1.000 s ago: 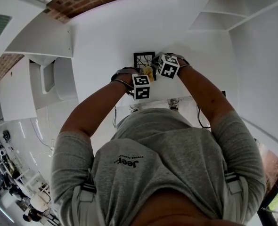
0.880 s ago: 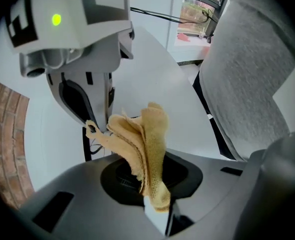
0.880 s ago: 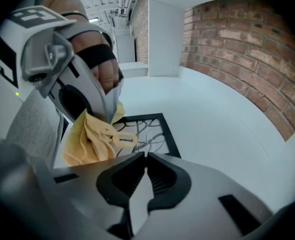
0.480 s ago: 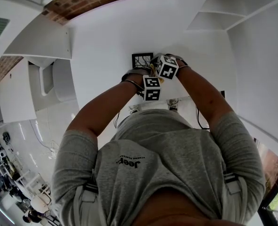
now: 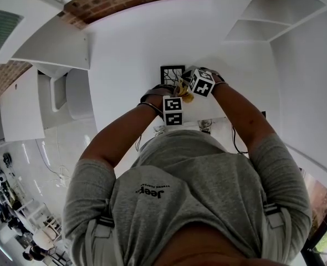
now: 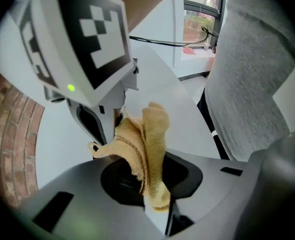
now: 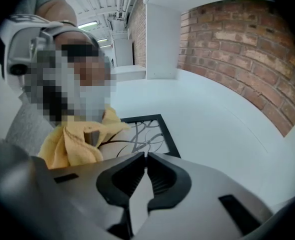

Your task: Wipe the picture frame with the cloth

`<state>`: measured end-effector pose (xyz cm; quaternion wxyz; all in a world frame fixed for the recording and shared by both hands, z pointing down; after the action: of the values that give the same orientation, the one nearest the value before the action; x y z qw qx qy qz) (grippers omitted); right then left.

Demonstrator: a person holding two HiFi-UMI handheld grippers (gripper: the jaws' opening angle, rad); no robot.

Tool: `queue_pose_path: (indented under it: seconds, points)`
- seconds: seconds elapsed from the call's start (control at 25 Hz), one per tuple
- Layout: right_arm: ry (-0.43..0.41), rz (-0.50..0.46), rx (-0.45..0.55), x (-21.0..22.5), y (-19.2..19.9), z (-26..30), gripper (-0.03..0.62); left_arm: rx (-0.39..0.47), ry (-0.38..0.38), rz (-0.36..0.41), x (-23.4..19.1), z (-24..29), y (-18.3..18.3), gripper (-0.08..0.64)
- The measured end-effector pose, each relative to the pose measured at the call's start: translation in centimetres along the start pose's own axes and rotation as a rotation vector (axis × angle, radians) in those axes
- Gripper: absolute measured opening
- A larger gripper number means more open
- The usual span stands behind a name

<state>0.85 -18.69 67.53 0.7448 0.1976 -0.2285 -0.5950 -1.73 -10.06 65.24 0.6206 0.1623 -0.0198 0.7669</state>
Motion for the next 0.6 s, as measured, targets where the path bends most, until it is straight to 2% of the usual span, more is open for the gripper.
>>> queue_pose_path:
  seconds: [0.24,0.6]
  points:
    - [0.012,0.003,-0.014,0.1,0.0,0.0,0.031,0.017,-0.035,-0.172,0.8,-2.0,3.3,0.081]
    - [0.055,-0.044,-0.084,-0.3,-0.2,0.3,0.031,0.019,-0.078,-0.349,2.8,-4.0,7.1,0.081]
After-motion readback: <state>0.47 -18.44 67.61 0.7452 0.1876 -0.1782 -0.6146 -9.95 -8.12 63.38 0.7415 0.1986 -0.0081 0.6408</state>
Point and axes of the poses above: the fingertips, and each gripper's own axes: z forward along the fingers, x to its right, y out of its underside, the point moved 4 cm from there along -z, backward along the fingers, and after that the axes turned 7 degrees about -y, right-handed, at the moved point
